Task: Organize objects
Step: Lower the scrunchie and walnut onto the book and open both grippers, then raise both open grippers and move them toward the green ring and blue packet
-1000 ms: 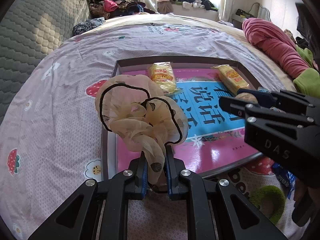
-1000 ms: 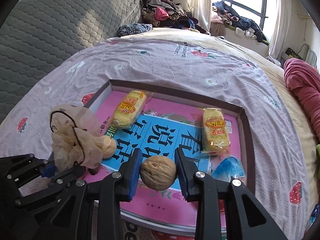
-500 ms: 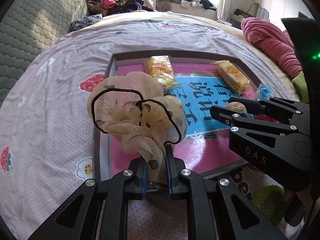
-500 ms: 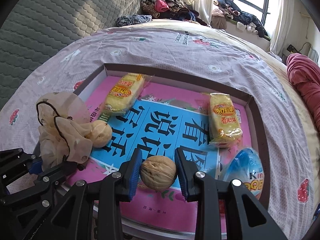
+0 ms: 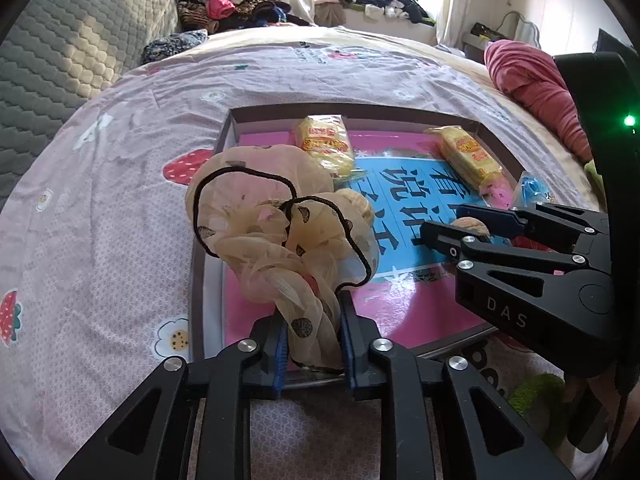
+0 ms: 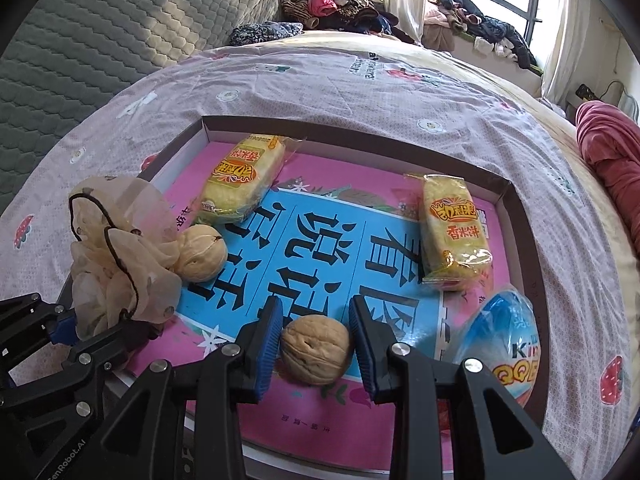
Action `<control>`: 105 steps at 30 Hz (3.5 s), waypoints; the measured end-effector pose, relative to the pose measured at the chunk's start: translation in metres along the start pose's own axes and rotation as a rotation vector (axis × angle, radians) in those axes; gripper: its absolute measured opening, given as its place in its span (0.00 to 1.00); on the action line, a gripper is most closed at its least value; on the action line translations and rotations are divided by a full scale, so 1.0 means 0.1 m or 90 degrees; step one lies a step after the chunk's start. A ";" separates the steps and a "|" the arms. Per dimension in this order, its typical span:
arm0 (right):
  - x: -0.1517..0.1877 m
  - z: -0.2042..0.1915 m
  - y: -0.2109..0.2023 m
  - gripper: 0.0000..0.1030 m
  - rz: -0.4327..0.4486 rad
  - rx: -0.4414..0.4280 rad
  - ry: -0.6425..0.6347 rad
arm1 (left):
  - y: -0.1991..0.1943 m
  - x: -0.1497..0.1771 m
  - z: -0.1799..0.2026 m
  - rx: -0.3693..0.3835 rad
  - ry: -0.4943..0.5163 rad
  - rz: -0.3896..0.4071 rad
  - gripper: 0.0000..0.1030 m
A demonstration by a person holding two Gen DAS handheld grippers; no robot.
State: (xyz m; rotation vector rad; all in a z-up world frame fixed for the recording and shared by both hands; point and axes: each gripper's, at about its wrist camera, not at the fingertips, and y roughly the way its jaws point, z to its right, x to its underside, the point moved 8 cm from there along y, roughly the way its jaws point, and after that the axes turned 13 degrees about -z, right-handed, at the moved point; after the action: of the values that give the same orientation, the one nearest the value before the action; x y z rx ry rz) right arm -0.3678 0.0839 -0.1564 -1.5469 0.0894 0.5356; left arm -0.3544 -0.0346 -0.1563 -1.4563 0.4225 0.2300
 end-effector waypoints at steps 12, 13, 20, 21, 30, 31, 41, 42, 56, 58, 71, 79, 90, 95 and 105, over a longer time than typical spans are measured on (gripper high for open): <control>-0.03 -0.01 -0.26 0.63 0.024 0.000 0.001 | -0.17 0.00 -0.01 -0.004 0.003 0.014 0.60; -0.03 0.00 -0.28 0.63 0.027 -0.001 0.004 | -0.18 0.00 -0.01 -0.004 0.003 0.015 0.61; 0.00 0.05 -0.49 0.68 0.041 0.006 0.006 | -0.30 0.00 0.00 -0.005 0.003 0.022 0.73; 0.00 0.06 -0.51 0.69 0.042 0.006 0.007 | -0.31 0.00 0.00 -0.004 0.003 0.023 0.75; 0.07 0.09 -0.74 0.80 0.055 0.004 0.010 | -0.51 0.02 0.00 -0.019 -0.005 0.045 0.83; 0.07 0.09 -0.75 0.83 0.054 0.003 0.009 | -0.52 0.03 0.00 -0.018 -0.005 0.043 0.84; 0.11 0.16 -1.00 0.87 0.074 -0.007 0.026 | -0.73 0.06 -0.01 -0.032 -0.008 0.057 0.99; 0.11 0.16 -1.06 0.87 0.080 -0.009 0.024 | -0.76 0.06 -0.01 -0.035 -0.009 0.058 0.99; 0.23 0.21 -2.00 0.94 0.145 0.000 0.011 | -1.48 0.13 0.16 -0.027 -0.017 0.106 0.99; 0.30 0.21 -2.17 0.94 0.157 0.000 0.009 | -1.61 0.15 0.22 -0.026 -0.015 0.114 0.99; 0.69 0.31 -2.92 0.97 0.208 0.020 0.006 | -2.28 0.33 0.62 -0.036 0.008 0.154 0.99; 0.97 0.37 -3.17 0.97 0.219 0.031 0.008 | -2.51 0.52 0.87 -0.028 0.020 0.169 0.99; 1.28 0.33 -3.39 0.98 0.237 0.034 0.010 | -2.78 0.78 0.93 -0.039 0.004 0.184 0.99; 1.43 0.29 -3.38 0.99 0.238 0.033 0.008 | -2.81 0.87 0.92 -0.044 -0.007 0.186 0.99; 1.81 0.33 -3.12 0.99 0.218 0.037 0.004 | -2.48 1.08 1.02 -0.032 -0.019 0.165 0.99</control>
State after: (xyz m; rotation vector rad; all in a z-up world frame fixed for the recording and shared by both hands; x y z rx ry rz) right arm -0.0982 0.1853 0.0630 -1.4839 0.3766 0.7916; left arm -0.1428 0.0284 0.0303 -1.4445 0.5853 0.4712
